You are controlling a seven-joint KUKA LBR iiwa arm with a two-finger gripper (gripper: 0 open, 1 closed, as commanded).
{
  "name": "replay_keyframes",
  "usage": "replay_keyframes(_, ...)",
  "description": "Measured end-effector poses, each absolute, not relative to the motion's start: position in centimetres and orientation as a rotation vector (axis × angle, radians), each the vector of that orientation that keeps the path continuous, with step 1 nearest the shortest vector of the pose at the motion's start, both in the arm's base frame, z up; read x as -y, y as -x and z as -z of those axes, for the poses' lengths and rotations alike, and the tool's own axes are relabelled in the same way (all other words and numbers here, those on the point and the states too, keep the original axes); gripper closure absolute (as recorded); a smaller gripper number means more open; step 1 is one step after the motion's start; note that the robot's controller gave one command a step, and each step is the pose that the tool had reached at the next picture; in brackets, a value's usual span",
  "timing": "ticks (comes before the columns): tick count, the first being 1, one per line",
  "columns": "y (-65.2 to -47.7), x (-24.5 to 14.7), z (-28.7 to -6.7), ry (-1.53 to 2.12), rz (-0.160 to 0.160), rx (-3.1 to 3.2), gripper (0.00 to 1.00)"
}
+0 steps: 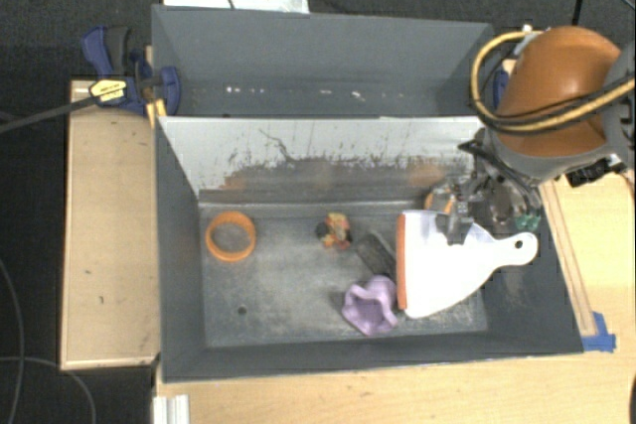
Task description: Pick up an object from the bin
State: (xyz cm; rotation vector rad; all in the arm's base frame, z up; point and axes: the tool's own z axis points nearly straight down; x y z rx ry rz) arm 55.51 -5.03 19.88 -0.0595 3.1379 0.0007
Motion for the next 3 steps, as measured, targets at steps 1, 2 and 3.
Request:
replay_keyframes(1,-54.9,4.8,-15.7,0.066,0.001,-3.130,1.00)
replay_keyframes(2,-54.5,5.0,-16.0,0.127,-0.005,-3.153,1.00)
replay_keyframes(3,-56.8,5.6,-32.5,0.116,0.001,-3.133,1.00)
